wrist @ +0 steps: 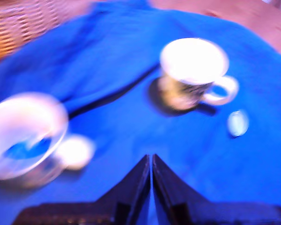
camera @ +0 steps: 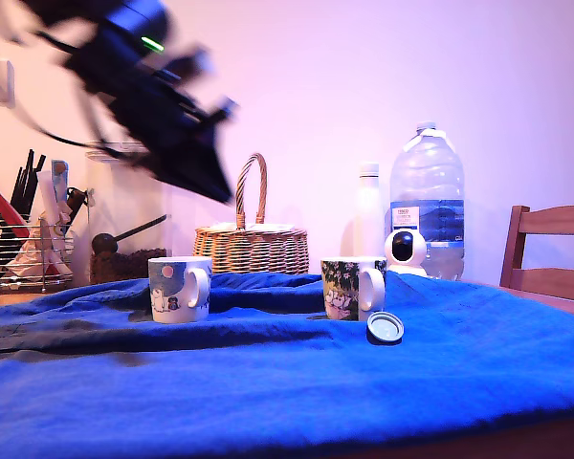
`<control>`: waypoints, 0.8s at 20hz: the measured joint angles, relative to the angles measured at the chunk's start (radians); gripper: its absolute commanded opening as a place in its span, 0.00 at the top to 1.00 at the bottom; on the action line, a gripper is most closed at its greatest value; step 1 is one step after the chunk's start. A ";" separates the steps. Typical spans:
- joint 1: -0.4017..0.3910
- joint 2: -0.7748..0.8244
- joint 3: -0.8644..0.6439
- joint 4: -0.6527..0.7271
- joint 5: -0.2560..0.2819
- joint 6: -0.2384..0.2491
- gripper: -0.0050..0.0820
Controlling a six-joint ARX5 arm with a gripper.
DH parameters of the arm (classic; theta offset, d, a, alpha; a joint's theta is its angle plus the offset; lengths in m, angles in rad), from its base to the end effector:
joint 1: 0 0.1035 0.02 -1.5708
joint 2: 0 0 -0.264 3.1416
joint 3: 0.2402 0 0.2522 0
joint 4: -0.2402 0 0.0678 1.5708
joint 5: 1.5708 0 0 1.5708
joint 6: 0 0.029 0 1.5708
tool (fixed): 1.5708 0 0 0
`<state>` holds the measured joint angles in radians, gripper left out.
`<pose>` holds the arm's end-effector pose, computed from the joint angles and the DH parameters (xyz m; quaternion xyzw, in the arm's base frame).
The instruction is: Pick up the coffee capsules on the table and drop them inside the coffee cup
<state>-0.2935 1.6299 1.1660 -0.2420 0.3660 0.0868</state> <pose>0.3356 -0.1123 0.2495 0.0260 0.3319 -0.3186 0.8875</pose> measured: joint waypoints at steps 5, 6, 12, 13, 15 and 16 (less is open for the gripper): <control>0.109 -0.107 -0.228 0.105 0.000 -0.037 0.97; 0.127 -0.135 -0.269 0.135 -0.001 -0.047 0.97; 0.198 -0.336 -0.502 0.327 -0.068 -0.103 0.97; 0.201 -0.369 -0.541 0.350 -0.081 -0.109 0.97; 0.207 -0.430 -0.616 0.406 -0.085 -0.110 0.97; 0.211 -0.462 -0.655 0.436 -0.087 -0.111 0.97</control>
<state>-0.0822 1.1679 0.5114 0.1944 0.2787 -0.0238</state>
